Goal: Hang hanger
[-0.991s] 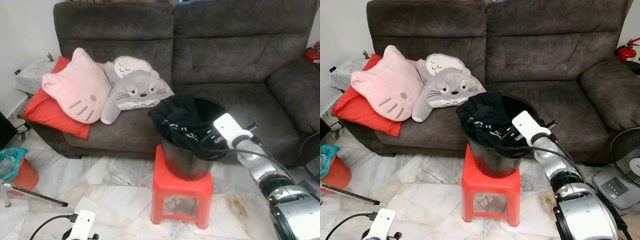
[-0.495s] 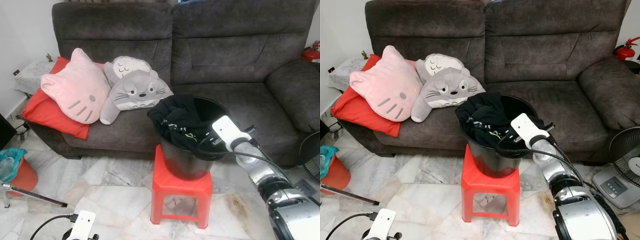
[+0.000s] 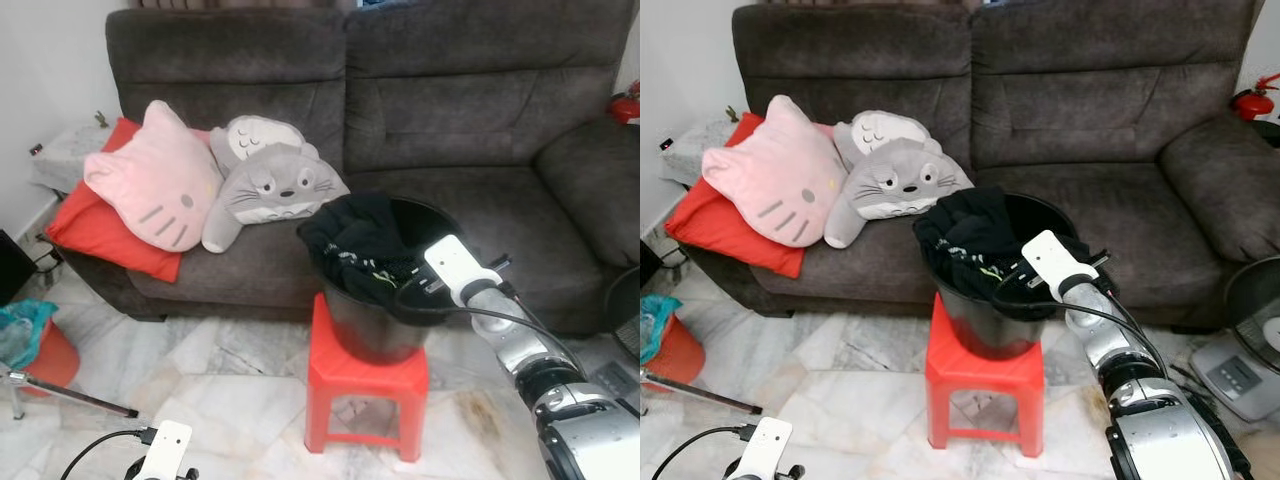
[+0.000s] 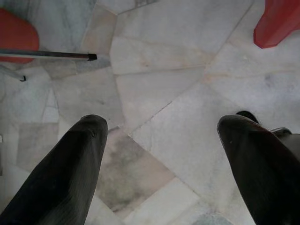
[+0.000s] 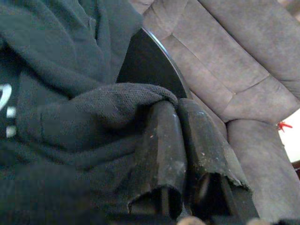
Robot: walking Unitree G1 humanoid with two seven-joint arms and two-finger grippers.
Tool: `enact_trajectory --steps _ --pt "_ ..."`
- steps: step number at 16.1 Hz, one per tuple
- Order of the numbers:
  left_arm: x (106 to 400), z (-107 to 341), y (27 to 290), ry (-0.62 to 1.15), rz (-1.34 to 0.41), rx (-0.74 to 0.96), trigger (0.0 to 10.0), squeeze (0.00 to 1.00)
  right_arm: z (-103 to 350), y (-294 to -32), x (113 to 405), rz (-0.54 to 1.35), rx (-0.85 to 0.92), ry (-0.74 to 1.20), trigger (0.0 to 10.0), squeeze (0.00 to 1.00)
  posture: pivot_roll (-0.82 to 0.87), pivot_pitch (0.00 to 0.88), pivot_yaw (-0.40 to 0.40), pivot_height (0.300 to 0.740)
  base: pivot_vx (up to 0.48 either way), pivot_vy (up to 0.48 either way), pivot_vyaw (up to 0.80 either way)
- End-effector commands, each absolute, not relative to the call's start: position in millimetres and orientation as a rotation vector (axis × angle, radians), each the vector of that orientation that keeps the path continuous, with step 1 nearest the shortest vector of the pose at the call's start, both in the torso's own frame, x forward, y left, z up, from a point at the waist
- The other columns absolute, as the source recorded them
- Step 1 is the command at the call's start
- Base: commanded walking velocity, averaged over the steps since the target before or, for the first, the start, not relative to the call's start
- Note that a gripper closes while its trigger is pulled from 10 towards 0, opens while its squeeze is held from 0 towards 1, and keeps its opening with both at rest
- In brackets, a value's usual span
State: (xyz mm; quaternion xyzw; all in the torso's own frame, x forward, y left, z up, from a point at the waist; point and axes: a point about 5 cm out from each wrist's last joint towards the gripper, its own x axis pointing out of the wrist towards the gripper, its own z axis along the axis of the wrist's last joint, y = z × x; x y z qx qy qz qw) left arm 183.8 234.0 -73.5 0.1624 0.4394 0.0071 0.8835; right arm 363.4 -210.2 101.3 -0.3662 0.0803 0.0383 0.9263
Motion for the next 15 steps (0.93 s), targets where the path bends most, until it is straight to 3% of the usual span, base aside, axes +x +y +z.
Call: enact_trajectory --steps 1,4,15 --pt "181.2 -73.3 239.5 0.920 0.019 0.350 10.0 0.00 105.1 -205.2 365.2 0.083 -0.737 0.140 0.0 0.00 -0.17 0.000 0.090 0.732 0.270 0.000 0.00" --pt "181.3 -73.2 239.5 0.920 0.018 0.351 10.0 0.00 105.2 -205.4 365.1 0.082 -0.736 0.140 0.0 0.00 -0.17 0.000 0.090 0.732 0.269 0.000 0.00" --pt "182.0 -73.1 239.2 0.927 0.008 0.350 10.0 0.00 97.3 -200.2 360.1 0.132 -0.732 0.152 0.0 0.00 -0.17 0.000 0.090 0.732 0.000 0.000 0.00"
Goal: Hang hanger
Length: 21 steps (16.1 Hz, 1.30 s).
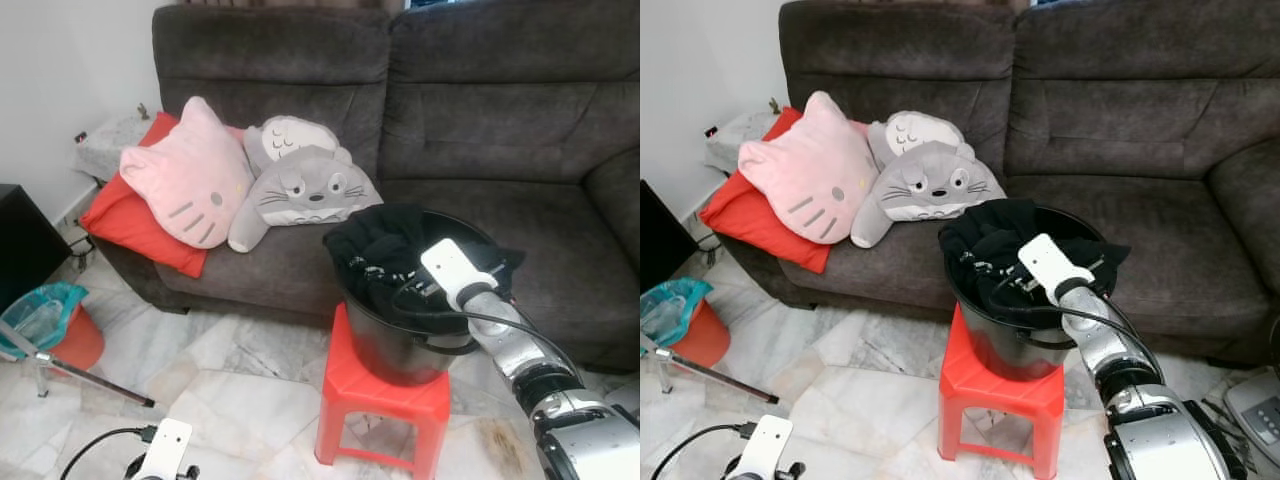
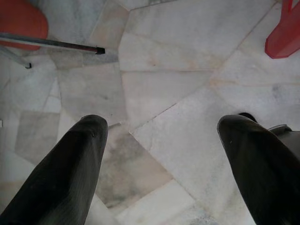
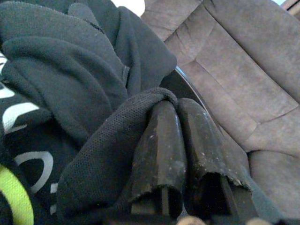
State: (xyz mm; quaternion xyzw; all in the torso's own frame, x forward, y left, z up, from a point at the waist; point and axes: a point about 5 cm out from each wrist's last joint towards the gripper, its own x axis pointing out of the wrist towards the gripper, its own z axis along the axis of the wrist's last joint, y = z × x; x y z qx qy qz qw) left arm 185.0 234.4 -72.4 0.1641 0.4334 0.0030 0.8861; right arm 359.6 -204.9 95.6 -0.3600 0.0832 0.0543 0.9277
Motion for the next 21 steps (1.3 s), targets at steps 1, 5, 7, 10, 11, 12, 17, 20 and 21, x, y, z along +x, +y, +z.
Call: enact_trajectory --steps 1,5,7,10,11,12,17,20,21 --pt "182.0 -73.2 239.2 0.927 0.008 0.348 10.0 0.00 97.3 -199.4 360.2 0.135 -0.733 0.152 0.0 0.00 -0.17 0.000 0.088 0.732 0.000 0.000 0.00" --pt "182.1 -73.3 238.7 0.930 0.004 0.341 10.0 0.00 95.9 -196.1 359.7 0.147 -0.730 0.153 0.0 0.00 -0.16 0.000 0.086 0.732 0.000 0.000 0.00" --pt "182.0 -73.5 238.5 0.933 0.002 0.339 10.0 0.00 93.1 -195.1 358.2 0.152 -0.732 0.162 3.9 0.00 -0.16 0.000 0.086 0.732 0.000 0.000 0.00" --pt "182.1 -73.4 238.5 0.934 0.001 0.336 10.0 0.00 90.6 -199.0 356.7 0.117 -0.712 0.180 10.0 0.00 -0.17 0.000 0.084 0.732 0.000 0.000 0.00" --pt "182.1 -73.4 238.5 0.933 0.001 0.336 10.0 0.00 91.1 -199.9 356.6 0.108 -0.684 0.179 10.0 0.00 -0.17 0.000 0.084 0.732 0.000 0.000 0.00" --pt "181.9 -73.4 238.8 0.933 0.002 0.336 10.0 0.00 92.6 -200.7 356.9 0.097 -0.655 0.174 10.0 0.00 -0.17 0.000 0.085 0.732 0.000 0.000 0.00" --pt "181.3 -73.5 239.5 0.932 0.003 0.338 10.0 0.00 110.0 -186.4 362.5 0.139 -0.633 0.059 10.0 0.00 -0.17 0.000 0.086 0.732 0.000 0.000 0.00" --pt "181.0 -73.7 239.2 0.933 0.003 0.334 10.0 0.00 123.5 -180.6 365.7 0.146 -0.634 0.003 10.0 0.00 -0.17 0.000 0.084 0.732 0.000 0.000 0.00" --pt "181.0 -73.8 238.9 0.933 0.003 0.333 10.0 0.00 125.2 -178.7 365.4 0.157 -0.638 -0.004 10.0 0.00 -0.17 0.000 0.082 0.732 0.000 0.000 0.00"
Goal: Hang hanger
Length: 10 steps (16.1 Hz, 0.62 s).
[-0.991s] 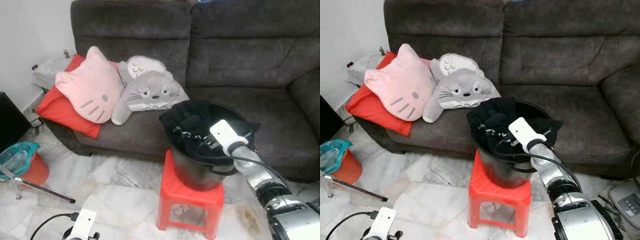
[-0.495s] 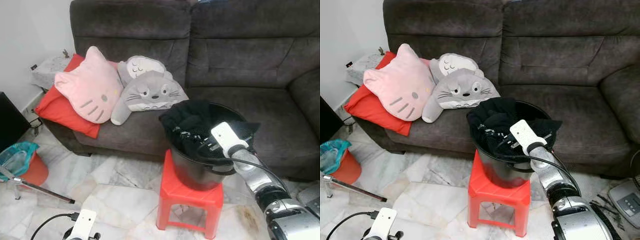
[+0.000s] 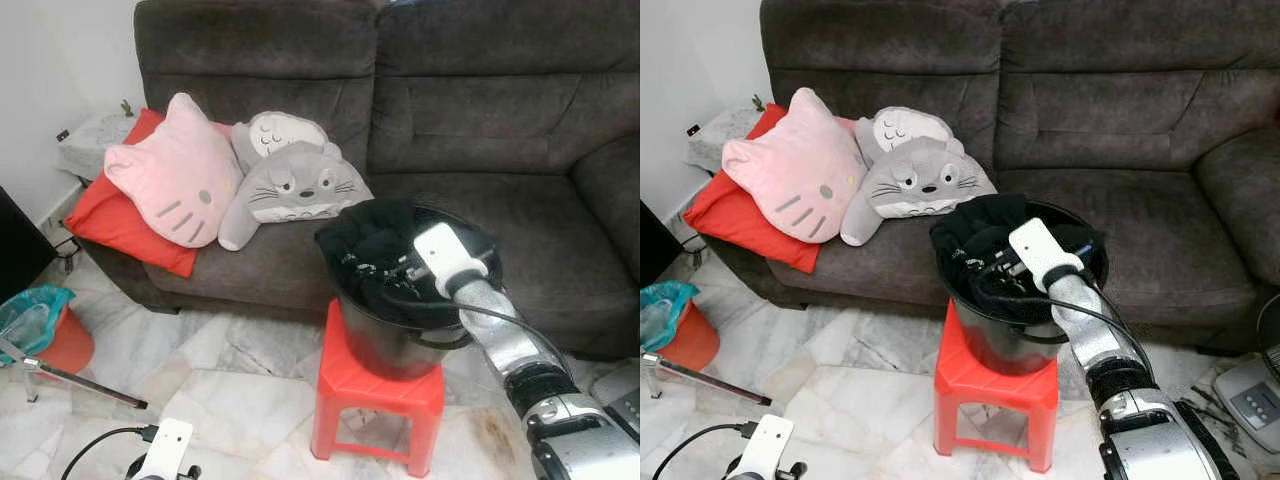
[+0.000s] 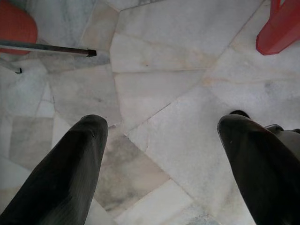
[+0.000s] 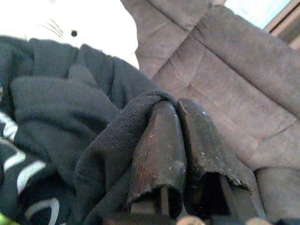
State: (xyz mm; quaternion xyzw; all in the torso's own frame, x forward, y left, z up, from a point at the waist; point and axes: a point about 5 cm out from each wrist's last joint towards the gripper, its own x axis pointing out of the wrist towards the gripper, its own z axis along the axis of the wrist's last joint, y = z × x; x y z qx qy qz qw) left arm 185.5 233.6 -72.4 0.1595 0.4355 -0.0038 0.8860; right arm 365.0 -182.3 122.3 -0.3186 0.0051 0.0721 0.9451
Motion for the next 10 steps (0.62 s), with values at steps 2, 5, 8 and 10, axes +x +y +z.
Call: enact_trajectory --steps 2,5,8,10 --pt "180.9 -73.9 238.4 0.933 0.002 0.328 10.0 0.00 124.7 -175.0 362.1 0.172 -0.651 -0.007 10.0 0.00 -0.17 0.000 0.079 0.732 0.000 0.000 0.00" --pt "181.0 -74.0 237.8 0.932 0.000 0.323 10.0 0.00 125.3 -169.4 356.3 0.187 -0.647 -0.023 10.0 0.00 -0.17 0.000 0.078 0.732 0.000 0.000 0.00" --pt "181.2 -74.1 237.2 0.934 -0.004 0.323 10.0 0.00 122.3 -147.9 349.8 0.319 -0.640 -0.030 10.0 0.00 -0.18 0.000 0.075 0.732 0.000 0.000 0.00" --pt "181.1 -74.3 236.9 0.935 -0.004 0.322 10.0 0.00 120.9 -135.4 347.6 0.397 -0.653 -0.041 10.0 0.00 -0.17 0.000 0.074 0.732 0.000 0.000 0.00"
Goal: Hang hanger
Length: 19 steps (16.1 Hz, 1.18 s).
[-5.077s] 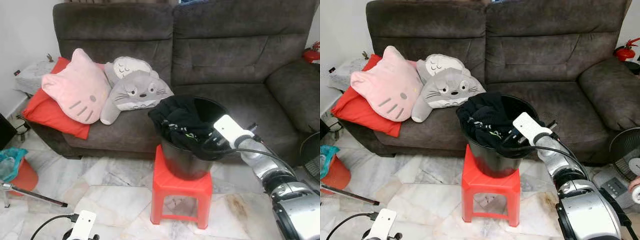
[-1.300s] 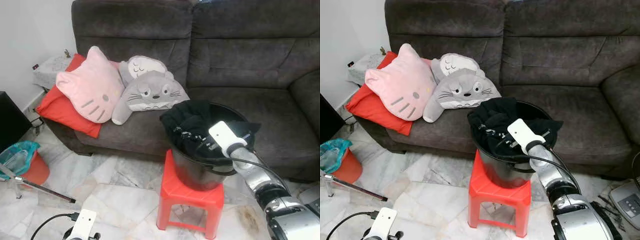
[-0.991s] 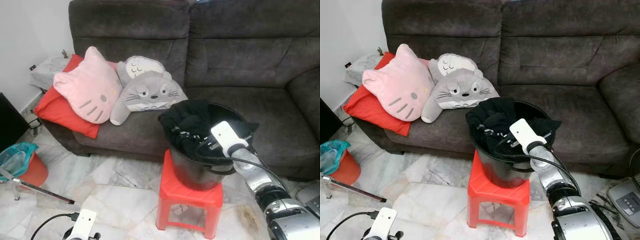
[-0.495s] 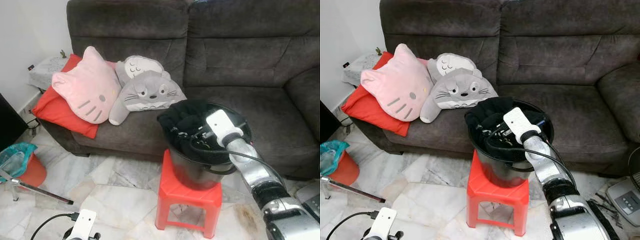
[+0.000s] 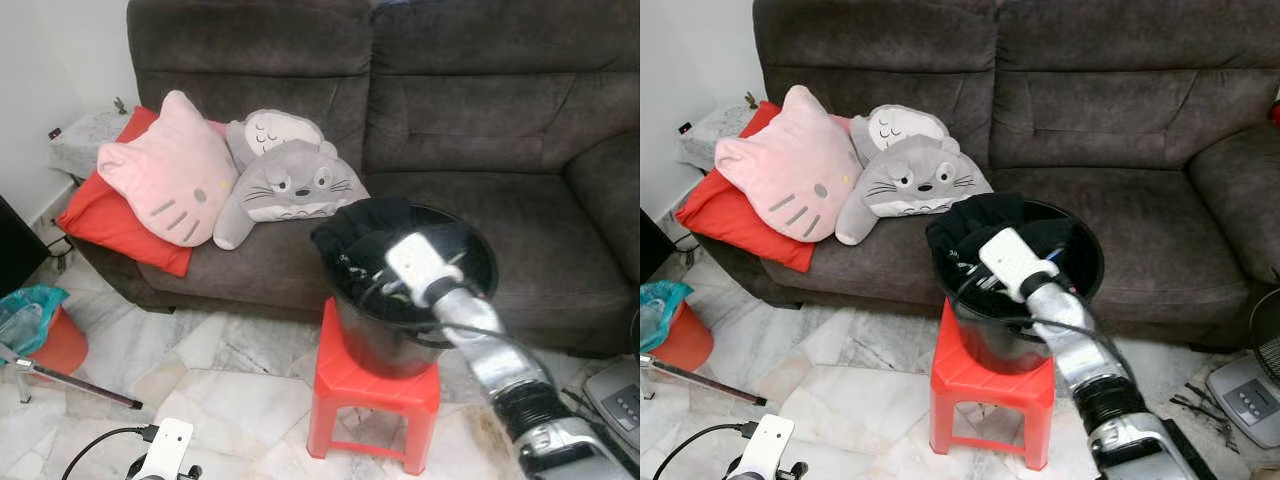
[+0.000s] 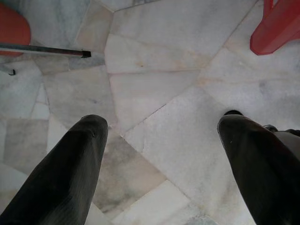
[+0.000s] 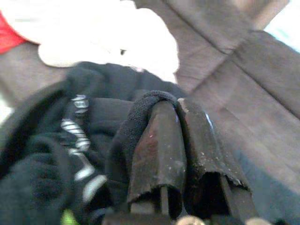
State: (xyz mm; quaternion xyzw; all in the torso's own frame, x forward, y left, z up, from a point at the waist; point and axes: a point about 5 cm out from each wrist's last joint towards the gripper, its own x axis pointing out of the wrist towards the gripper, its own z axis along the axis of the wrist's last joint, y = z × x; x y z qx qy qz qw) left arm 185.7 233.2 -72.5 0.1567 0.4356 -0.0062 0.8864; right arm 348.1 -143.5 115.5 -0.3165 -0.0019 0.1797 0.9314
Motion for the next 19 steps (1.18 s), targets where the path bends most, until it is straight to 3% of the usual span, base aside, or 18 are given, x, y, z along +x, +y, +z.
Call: enact_trajectory --steps 1,6,14,18,19 --pt "181.1 -74.3 236.9 0.936 -0.004 0.322 10.0 0.00 122.2 -129.5 346.5 0.439 -0.649 -0.042 10.0 0.00 -0.17 0.000 0.073 0.732 0.000 0.000 0.00" --pt "180.6 -74.7 236.8 0.940 -0.002 0.321 10.0 0.00 121.3 -102.1 341.3 0.626 -0.672 -0.035 10.0 0.00 -0.17 0.000 0.070 0.732 0.000 0.000 0.00" --pt "180.0 -75.0 236.9 0.945 -0.006 0.322 10.0 0.00 107.0 -103.6 343.7 0.566 -0.656 0.114 10.0 0.00 -0.17 0.000 0.072 0.732 0.000 0.000 0.00" --pt "179.8 -75.1 237.1 0.947 -0.008 0.325 10.0 0.00 101.7 -93.5 342.4 0.581 -0.546 0.183 10.0 0.00 -0.17 0.000 0.071 0.732 0.000 0.000 0.00" --pt "179.8 -75.1 237.1 0.948 -0.007 0.325 10.0 0.00 100.4 -93.4 342.6 0.574 -0.529 0.198 10.0 0.59 -0.17 0.000 0.071 0.732 0.000 0.000 0.00"
